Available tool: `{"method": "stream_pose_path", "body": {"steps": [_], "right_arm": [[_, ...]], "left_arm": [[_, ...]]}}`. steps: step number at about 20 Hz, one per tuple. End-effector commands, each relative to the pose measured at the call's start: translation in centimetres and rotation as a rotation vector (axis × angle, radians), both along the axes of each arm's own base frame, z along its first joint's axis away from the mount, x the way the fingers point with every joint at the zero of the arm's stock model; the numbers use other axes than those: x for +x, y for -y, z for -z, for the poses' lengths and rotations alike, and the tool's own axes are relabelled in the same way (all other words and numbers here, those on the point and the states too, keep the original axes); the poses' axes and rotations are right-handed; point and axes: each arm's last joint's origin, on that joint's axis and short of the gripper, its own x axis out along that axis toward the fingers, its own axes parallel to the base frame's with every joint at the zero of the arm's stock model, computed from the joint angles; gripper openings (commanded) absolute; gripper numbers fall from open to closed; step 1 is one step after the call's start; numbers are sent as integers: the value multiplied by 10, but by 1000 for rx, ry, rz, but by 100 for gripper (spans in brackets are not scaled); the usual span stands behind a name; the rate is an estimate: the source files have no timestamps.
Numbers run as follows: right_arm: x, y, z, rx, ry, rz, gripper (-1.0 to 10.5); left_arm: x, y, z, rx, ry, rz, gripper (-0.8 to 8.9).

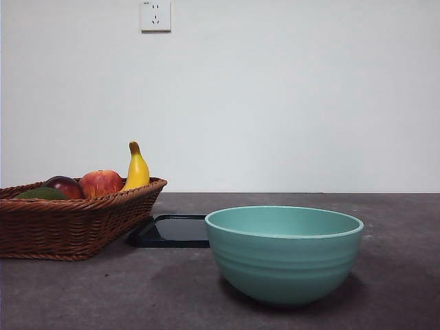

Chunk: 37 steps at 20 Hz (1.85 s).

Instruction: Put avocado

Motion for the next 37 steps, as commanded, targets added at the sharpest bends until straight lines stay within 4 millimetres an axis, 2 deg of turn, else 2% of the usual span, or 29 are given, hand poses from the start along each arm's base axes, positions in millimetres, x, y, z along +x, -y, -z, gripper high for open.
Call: {"method": "stream_pose_path", "body": {"steps": [1, 7, 13, 21, 26, 29, 34, 35, 37], "right_arm": [[-3, 0, -19, 18, 4, -4, 8], [-4, -2, -63, -19, -26, -83, 8], [13, -7, -102, -53, -181, -247, 8], [36, -17, -143, -115, -403, -482, 8], [45, -32, -157, -185, -499, -614, 8], [47, -45, -155, -227, -559, -712, 8], [44, -56, -152, -259, -588, -792, 9], [44, -57, -152, -259, -588, -795, 27], [44, -57, -152, -256, -590, -792, 182]], "left_arm": [[-2, 0, -20, 6, 3, 13, 9], [3, 3, -60, 81, -54, 128, 9], [18, 6, -100, 159, -137, 268, 9], [38, 11, -125, 192, -328, 482, 9], [40, 16, -138, 219, -426, 578, 9], [36, 19, -148, 244, -445, 619, 9], [34, 20, -149, 246, -449, 631, 12], [34, 20, -149, 246, -450, 630, 43], [34, 20, -149, 245, -450, 630, 192]]}}
